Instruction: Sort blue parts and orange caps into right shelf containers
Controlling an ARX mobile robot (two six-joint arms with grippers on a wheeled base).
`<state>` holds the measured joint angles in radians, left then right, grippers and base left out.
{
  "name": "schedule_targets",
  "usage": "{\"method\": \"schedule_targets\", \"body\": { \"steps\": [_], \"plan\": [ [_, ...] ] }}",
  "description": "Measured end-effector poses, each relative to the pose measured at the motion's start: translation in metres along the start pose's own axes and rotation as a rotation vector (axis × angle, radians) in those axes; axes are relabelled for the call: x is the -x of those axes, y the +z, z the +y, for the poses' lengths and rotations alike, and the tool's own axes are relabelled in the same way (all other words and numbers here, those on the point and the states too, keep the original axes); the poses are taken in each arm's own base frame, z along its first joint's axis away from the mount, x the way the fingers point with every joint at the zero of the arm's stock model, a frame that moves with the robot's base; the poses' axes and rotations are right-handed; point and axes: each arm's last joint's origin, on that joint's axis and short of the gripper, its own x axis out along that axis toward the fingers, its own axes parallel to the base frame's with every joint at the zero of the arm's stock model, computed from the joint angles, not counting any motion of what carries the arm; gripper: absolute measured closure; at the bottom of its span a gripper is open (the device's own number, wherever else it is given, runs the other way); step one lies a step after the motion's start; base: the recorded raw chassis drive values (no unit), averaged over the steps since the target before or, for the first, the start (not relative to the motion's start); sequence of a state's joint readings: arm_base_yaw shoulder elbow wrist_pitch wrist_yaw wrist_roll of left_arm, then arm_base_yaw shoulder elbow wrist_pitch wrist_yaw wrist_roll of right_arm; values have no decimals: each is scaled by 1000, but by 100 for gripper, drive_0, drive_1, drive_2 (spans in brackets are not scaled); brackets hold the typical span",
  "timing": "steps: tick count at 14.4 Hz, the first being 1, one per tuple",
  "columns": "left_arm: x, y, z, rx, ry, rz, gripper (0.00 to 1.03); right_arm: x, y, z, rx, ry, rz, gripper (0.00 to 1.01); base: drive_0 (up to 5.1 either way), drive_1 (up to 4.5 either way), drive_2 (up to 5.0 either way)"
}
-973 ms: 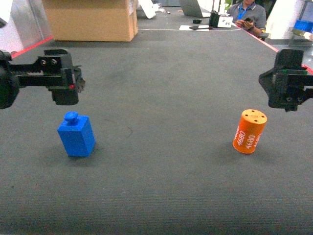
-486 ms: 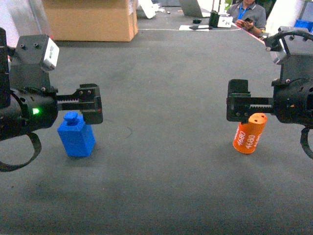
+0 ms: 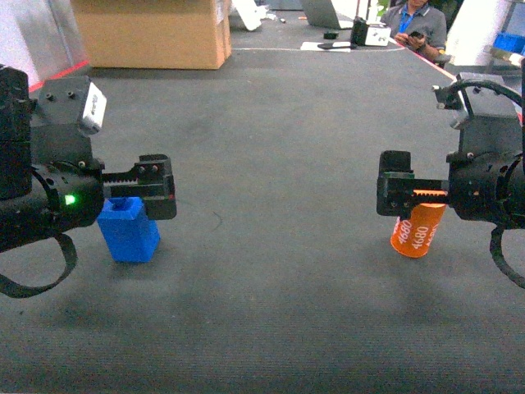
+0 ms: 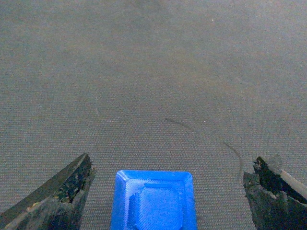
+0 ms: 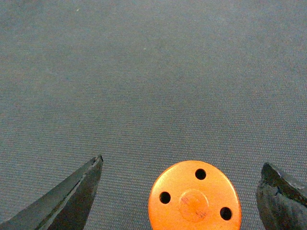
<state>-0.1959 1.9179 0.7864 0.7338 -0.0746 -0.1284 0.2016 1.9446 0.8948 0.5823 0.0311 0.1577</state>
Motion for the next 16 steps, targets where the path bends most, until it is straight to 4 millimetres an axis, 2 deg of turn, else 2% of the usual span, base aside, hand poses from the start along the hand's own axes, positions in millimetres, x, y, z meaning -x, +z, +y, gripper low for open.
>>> {"method": "schedule_targets", "body": {
  "steps": [8,11,12,14,15,16],
  "plan": [
    [-5,0,-4,-1,-10,1,5,-6,-5,-3,-9,-7,17,3,0,0,0],
    [-15,-1,-8,-4,-10,5,5,-14,-10,-3,-10,-10,33,3,0,0,0],
    [-21,-17,-7,-6,-2,65,5,-17,-14,-1,-4,-17,44,3,0,0,0],
    [-26,-28,-6,-3,4,99,5,-23,-22,2,14,-44,48,3,0,0,0],
    [-28,-26,-7,-15,4,96,5,-25,-25,6,37,-44,58,30,0,0,0],
    [-30,-27,-7,-24,5,99,33,-25,-24,6,46,-49,55,56,0,0,0]
  ]
}}
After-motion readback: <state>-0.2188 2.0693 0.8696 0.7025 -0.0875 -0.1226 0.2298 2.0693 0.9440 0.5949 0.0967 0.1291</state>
